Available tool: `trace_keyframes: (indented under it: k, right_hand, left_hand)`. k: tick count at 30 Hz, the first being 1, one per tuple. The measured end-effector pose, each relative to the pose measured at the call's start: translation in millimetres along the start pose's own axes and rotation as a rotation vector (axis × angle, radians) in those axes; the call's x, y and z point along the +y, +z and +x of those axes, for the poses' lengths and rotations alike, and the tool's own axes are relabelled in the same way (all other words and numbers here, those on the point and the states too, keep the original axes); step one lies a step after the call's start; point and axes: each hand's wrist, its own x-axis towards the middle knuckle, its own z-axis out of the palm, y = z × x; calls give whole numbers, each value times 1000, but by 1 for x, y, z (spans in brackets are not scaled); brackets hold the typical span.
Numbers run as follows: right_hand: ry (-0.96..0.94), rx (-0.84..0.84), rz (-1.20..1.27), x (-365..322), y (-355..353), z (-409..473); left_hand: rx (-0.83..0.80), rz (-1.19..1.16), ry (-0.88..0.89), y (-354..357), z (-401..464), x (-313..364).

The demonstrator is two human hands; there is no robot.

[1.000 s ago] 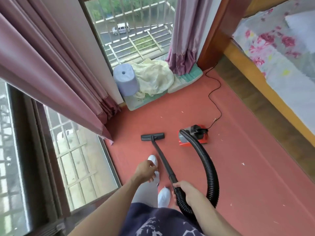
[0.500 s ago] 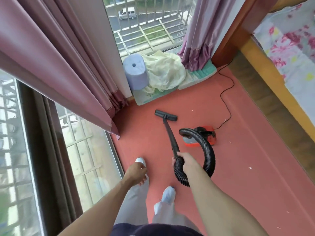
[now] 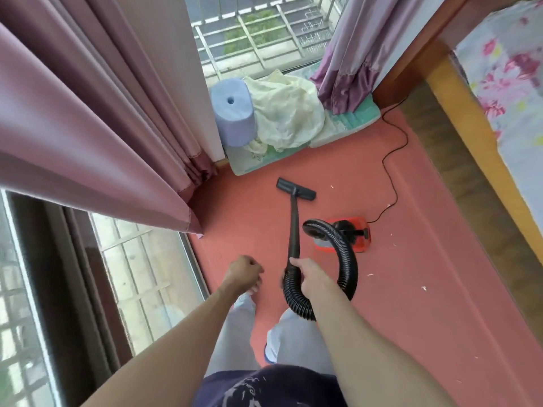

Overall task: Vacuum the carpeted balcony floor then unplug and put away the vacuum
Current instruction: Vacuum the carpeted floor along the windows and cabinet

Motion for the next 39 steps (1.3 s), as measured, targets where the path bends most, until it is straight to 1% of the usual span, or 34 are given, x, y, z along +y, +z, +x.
trace_keyframes:
  k: [5, 7, 10, 12, 13, 15, 16, 17, 18, 19, 20, 21, 22, 23, 24, 26, 28, 30, 33, 35, 36, 39]
  right_hand:
    - [131, -69, -115, 52, -7, -30]
    - [157, -113, -184, 52, -5, -35]
    - [158, -101, -91, 16, 1, -20]
    - [126, -136, -13, -27, 3, -16]
    - [142, -146, 68, -52, -1, -13]
    - [79, -40, 113, -98, -5, -5]
    - [29, -25, 87, -117, -1, 7]
    - [1, -67, 111, -132, 1, 19]
    - [-32, -82, 89, -141, 3, 46]
    - [-23, -101, 97, -143, 6, 68]
    - [5, -170, 114, -140, 7, 86]
    - [3, -173, 105, -137, 10, 90]
    - [18, -139, 84, -137, 16, 84]
    - [31, -154, 115, -135, 16, 62]
    - [13, -164, 219, -136, 13, 34]
    - [70, -126, 254, -124, 21, 38]
    - [121, -183, 255, -106, 32, 36]
    - [113, -216, 302, -85, 42, 11]
    - [109, -285, 516, -64, 59, -26]
    - [103, -312, 621, -65, 71, -39]
    - [92, -288, 666, -71, 76, -44]
    - [40, -275, 756, -101, 85, -46]
  left_hand:
    - [60, -18, -10, -4, 8, 33]
    - [81, -25, -17, -3, 12, 49]
    - [147, -44, -16, 3, 16, 72]
    - [180, -35, -17, 11, 16, 87]
    - [189, -26, -17, 16, 17, 94]
    - [216, -11, -14, 26, 21, 107]
    - [233, -4, -7, 31, 24, 113]
    - [246, 4, 3, 36, 27, 118]
    - [253, 11, 15, 41, 30, 122]
    - [256, 24, 29, 46, 33, 127]
    - [260, 44, 41, 50, 34, 131]
    - [263, 72, 55, 52, 34, 134]
    - [265, 116, 67, 52, 34, 137]
    - [268, 166, 79, 50, 34, 138]
    - [274, 224, 86, 45, 34, 140]
    - [301, 302, 90, 31, 34, 143]
    - [317, 248, 51, 13, 37, 142]
    - [300, 195, 19, -5, 44, 142]
    - [210, 231, 7, -22, 50, 151]
    - [154, 242, 40, -27, 51, 160]
    - [145, 238, 70, -29, 51, 164]
    - [190, 299, 186, -35, 48, 178]
